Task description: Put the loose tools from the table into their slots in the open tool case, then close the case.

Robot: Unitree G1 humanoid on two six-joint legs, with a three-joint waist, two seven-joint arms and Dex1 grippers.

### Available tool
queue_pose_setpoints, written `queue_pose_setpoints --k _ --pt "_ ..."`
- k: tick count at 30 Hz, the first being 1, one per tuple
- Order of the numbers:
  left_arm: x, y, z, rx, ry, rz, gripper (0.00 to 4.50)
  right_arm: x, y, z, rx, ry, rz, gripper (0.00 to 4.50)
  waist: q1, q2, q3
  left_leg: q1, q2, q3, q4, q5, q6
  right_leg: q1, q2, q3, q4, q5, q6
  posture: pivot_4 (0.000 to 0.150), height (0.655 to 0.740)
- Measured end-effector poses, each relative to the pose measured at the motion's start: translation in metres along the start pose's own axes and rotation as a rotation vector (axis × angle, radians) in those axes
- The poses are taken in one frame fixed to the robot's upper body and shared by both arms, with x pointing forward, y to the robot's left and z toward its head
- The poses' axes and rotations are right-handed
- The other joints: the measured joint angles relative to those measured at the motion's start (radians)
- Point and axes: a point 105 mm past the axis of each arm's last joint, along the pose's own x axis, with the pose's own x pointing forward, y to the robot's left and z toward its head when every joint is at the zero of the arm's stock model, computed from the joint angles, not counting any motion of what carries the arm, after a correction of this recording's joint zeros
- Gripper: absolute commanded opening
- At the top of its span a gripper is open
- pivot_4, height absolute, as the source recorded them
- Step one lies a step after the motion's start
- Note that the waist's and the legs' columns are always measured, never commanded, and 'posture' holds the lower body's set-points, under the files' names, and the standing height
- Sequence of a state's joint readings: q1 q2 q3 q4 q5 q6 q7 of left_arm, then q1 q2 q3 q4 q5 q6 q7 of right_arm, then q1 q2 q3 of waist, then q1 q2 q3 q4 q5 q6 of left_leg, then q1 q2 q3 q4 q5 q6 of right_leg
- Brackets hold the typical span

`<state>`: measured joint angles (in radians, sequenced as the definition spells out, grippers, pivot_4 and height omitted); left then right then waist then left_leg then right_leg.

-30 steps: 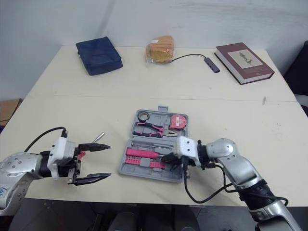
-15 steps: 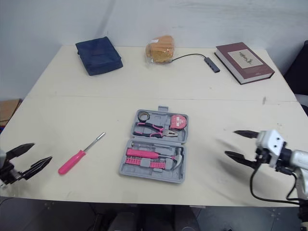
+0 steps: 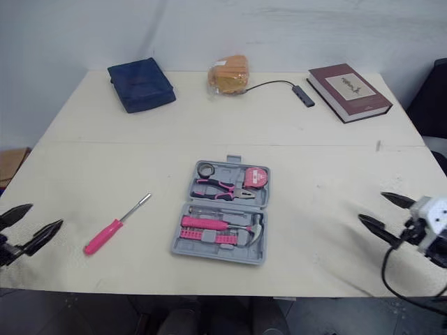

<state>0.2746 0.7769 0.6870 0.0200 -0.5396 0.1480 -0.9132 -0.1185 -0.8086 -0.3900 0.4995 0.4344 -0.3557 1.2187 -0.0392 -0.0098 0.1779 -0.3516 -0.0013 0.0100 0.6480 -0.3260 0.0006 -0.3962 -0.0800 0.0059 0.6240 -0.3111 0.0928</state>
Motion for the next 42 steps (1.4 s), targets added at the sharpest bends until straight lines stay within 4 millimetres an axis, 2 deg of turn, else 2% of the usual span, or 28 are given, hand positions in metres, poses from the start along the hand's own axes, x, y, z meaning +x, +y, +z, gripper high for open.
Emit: queue_pose_setpoints --k 3,6,10,14,16,18,20,21,23,27,28,30,33,35,39,42 --pt "0.013 -0.015 0.005 -0.001 0.078 -0.117 4.5 0.032 0.017 0.038 -0.04 -0.139 0.083 4.38 0.002 0.002 0.001 -0.001 0.0 -0.001 0.0 0.0 0.0 -0.002 0.0 0.0 0.001 0.0 0.0 0.15 0.74" --pt "0.021 -0.026 0.004 -0.016 0.167 -0.193 4.5 0.052 0.043 0.073 -0.038 -0.251 0.194 4.38 0.01 0.002 0.001 -0.002 0.0 -0.002 -0.001 0.0 -0.001 -0.002 0.0 -0.002 0.0 -0.001 -0.001 0.15 0.74" --pt "0.027 -0.033 -0.007 -0.074 0.244 -0.207 4.5 0.063 0.068 0.095 -0.001 -0.323 0.3 4.38 0.013 0.002 0.001 -0.003 0.0 -0.003 0.0 0.0 -0.001 -0.001 -0.001 -0.002 -0.002 -0.001 -0.001 0.15 0.74" --pt "0.036 -0.035 -0.006 -0.064 0.262 -0.196 4.5 0.067 0.088 0.114 -0.006 -0.404 0.394 4.38 0.013 0.002 0.001 -0.003 0.0 -0.004 0.0 0.0 -0.001 -0.001 -0.001 -0.003 -0.002 -0.001 -0.001 0.15 0.74" --pt "0.046 -0.038 -0.011 -0.055 0.267 -0.176 4.5 0.071 0.11 0.122 -0.042 -0.448 0.511 4.38 0.013 0.002 0.001 -0.003 0.0 -0.004 -0.001 0.0 -0.001 -0.001 0.0 -0.003 -0.002 -0.001 -0.001 0.15 0.74" --pt "0.052 -0.045 -0.021 -0.053 0.305 -0.195 4.5 0.069 0.129 0.121 -0.083 -0.456 0.626 4.38 0.011 0.002 0.001 -0.003 0.0 -0.003 -0.001 0.0 0.0 -0.001 0.0 -0.003 -0.002 -0.001 -0.001 0.15 0.74" --pt "0.053 -0.047 -0.028 -0.064 0.336 -0.189 4.5 0.066 0.135 0.117 -0.068 -0.445 0.675 4.38 0.011 0.001 0.002 -0.003 0.0 -0.003 0.0 -0.001 0.0 -0.001 0.0 -0.002 -0.002 -0.001 -0.001 0.15 0.74" --pt "0.053 -0.046 -0.028 -0.065 0.338 -0.188 4.25 0.066 0.135 0.116 -0.059 -0.443 0.683 4.46 0.011 0.001 0.002 -0.003 0.0 -0.003 0.0 -0.001 0.0 -0.001 -0.001 -0.003 -0.002 -0.001 -0.001 0.15 0.74" --pt "0.052 -0.046 -0.029 -0.07 0.349 -0.19 3.66 0.066 0.135 0.117 -0.043 -0.453 0.683 4.5 0.011 0.001 0.002 -0.003 0.0 -0.003 0.0 -0.001 0.0 -0.001 -0.001 -0.003 -0.002 -0.001 -0.001 0.15 0.74" --pt "0.047 -0.047 -0.033 -0.069 0.389 -0.197 1.8 0.066 0.134 0.117 -0.039 -0.451 0.681 4.5 0.011 0.002 0.001 -0.002 0.0 -0.003 -0.001 -0.001 0.0 -0.001 -0.001 -0.002 -0.002 -0.001 -0.002 0.15 0.74" --pt "0.046 -0.047 -0.034 -0.066 0.395 -0.202 1.21 0.066 0.134 0.117 -0.04 -0.451 0.677 4.5 0.011 0.002 0.001 -0.002 0.0 -0.003 -0.001 -0.001 0.0 -0.001 -0.001 -0.002 -0.002 -0.001 -0.002 0.15 0.74" --pt "0.046 -0.048 -0.034 -0.066 0.393 -0.206 0.62 0.066 0.133 0.117 -0.041 -0.45 0.672 4.5 0.012 0.002 0.001 -0.002 0.0 -0.003 -0.001 -0.001 0.0 -0.001 -0.001 -0.002 -0.002 -0.001 -0.002 0.15 0.74" --pt "0.048 -0.048 -0.031 -0.053 0.369 -0.209 0.54 0.066 0.131 0.114 -0.047 -0.443 0.657 4.5 0.012 0.002 0.001 -0.002 0.0 -0.003 -0.001 -0.001 0.0 -0.001 -0.001 -0.002 -0.002 -0.001 -0.002 0.15 0.74" --pt "0.056 -0.055 -0.023 -0.033 0.28 -0.244 0.54 0.066 0.125 0.109 -0.049 -0.426 0.628 4.5 0.012 0.002 0.002 -0.003 0.0 -0.003 0.0 -0.001 0.0 -0.001 -0.001 -0.003 -0.002 -0.001 -0.002 0.15 0.74" --pt "0.073 -0.069 0.021 0.12 0.05 -0.366 0.54 0.065 0.117 0.099 -0.079 -0.406 0.6 4.5 0.018 0.001 0.002 -0.004 0.0 -0.005 0.0 -0.001 -0.001 -0.001 -0.001 -0.004 -0.003 -0.001 -0.002 0.15 0.74" --pt "0.077 -0.093 0.047 0.242 -0.018 -0.528 0.54 0.061 0.111 0.088 -0.093 -0.367 0.604 4.5 0.014 0.001 0.002 -0.004 -0.001 -0.004 0.0 -0.001 -0.001 -0.001 -0.001 -0.004 -0.004 -0.001 -0.001 0.15 0.74"
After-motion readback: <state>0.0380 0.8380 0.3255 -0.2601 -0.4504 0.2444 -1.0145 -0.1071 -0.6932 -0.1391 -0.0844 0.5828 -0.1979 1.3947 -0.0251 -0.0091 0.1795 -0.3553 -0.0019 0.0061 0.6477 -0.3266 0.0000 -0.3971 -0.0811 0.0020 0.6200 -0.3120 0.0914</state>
